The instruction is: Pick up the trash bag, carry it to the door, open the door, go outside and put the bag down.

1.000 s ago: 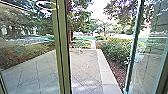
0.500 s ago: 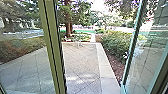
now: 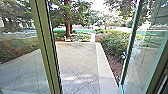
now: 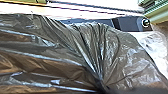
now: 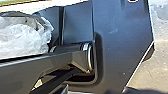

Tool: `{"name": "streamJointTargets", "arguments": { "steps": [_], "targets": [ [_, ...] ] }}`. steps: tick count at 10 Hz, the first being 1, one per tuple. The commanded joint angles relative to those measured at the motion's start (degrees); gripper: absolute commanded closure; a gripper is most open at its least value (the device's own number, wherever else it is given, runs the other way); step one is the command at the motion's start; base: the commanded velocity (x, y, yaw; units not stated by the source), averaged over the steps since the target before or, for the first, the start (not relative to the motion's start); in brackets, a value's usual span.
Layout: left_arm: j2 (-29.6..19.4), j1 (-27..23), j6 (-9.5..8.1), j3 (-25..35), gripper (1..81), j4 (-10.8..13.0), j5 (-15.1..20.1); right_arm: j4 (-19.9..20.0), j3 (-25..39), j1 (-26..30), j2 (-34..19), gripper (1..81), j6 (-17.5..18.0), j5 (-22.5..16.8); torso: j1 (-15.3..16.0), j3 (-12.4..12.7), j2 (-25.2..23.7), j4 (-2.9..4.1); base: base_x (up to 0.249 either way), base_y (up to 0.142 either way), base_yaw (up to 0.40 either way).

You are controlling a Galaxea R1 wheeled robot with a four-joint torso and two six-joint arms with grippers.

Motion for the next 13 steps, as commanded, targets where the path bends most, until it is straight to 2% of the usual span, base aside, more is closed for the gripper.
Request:
{"name": "streamJointTargets", "arguments": {
  "steps": [1,8,13],
  "targets": [
    [0.0,-3.4,0.41,0.1,81.1,0.3,3.1,-0.6,0.3,2.7,0.5,1.0,-0.2,-3.4,0.0,0.0,0.0,0.00,0.000,-0.096,0.000],
    [0.1,-3.4,0.41,0.1,81.1,0.4,3.1,-0.7,0.3,2.3,0.5,1.0,-0.2,-3.1,0.0,0.0,0.0,0.00,0.000,-0.092,0.000],
    [0.2,-3.4,0.32,0.1,81.1,0.4,3.2,-0.6,0.3,2.3,0.5,1.0,-0.2,-3.1,0.0,0.0,0.0,0.00,0.000,0.000,0.000]
  ]
}}
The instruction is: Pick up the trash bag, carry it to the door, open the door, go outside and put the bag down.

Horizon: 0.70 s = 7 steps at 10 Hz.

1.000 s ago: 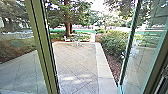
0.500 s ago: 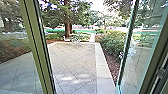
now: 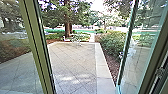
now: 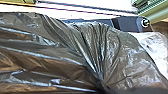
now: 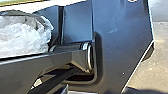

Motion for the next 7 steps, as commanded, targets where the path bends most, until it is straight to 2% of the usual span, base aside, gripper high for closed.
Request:
{"name": "streamJointTargets", "arguments": {
  "steps": [1,7],
  "targets": [
    [0.4,-3.4,0.32,0.1,81.1,0.3,3.5,-0.4,0.4,2.4,0.6,1.0,-0.1,-3.1,0.0,0.0,0.0,0.00,0.000,0.000,0.000],
    [0.3,-3.6,0.32,0.0,81.1,0.2,3.5,-0.4,0.5,2.4,0.7,1.0,-0.1,-3.1,0.0,0.0,0.0,0.00,0.000,0.000,0.000]
  ]
}}
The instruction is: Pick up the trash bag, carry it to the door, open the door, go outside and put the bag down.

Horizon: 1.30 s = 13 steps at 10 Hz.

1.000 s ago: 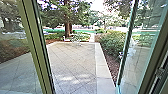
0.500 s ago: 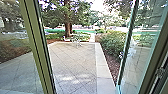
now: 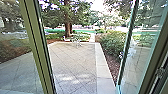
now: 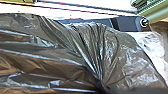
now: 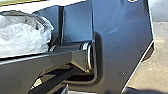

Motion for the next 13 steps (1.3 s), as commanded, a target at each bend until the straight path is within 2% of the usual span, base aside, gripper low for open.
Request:
{"name": "streamJointTargets", "arguments": {
  "steps": [1,13],
  "targets": [
    [-0.1,-3.7,0.32,0.1,81.1,0.2,3.3,-0.4,0.5,2.4,0.7,1.0,-0.1,-3.1,0.0,0.0,0.0,0.00,0.000,0.000,0.000],
    [-0.4,-3.6,0.32,0.1,81.1,0.2,3.4,-0.3,0.4,2.2,0.7,1.0,-0.1,-2.9,-0.1,0.0,0.0,0.00,0.077,0.000,0.000]
  ]
}}
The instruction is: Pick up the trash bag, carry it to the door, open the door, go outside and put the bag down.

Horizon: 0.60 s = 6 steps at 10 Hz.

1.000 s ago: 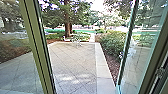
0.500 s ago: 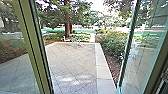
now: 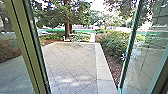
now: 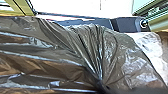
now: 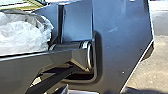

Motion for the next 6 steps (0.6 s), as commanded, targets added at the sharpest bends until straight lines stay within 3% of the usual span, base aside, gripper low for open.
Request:
{"name": "streamJointTargets", "arguments": {
  "steps": [1,6],
  "targets": [
    [-0.2,-3.3,0.43,0.1,81.1,0.2,3.2,-0.3,0.5,2.5,0.7,1.0,-0.1,-3.0,0.0,0.0,0.0,0.00,0.098,0.000,0.000],
    [-0.2,-3.3,0.34,0.1,81.1,0.3,3.3,-0.3,0.4,2.5,0.7,1.0,-0.1,-3.0,-0.1,0.0,0.0,0.00,0.107,0.000,0.000]
  ]
}}
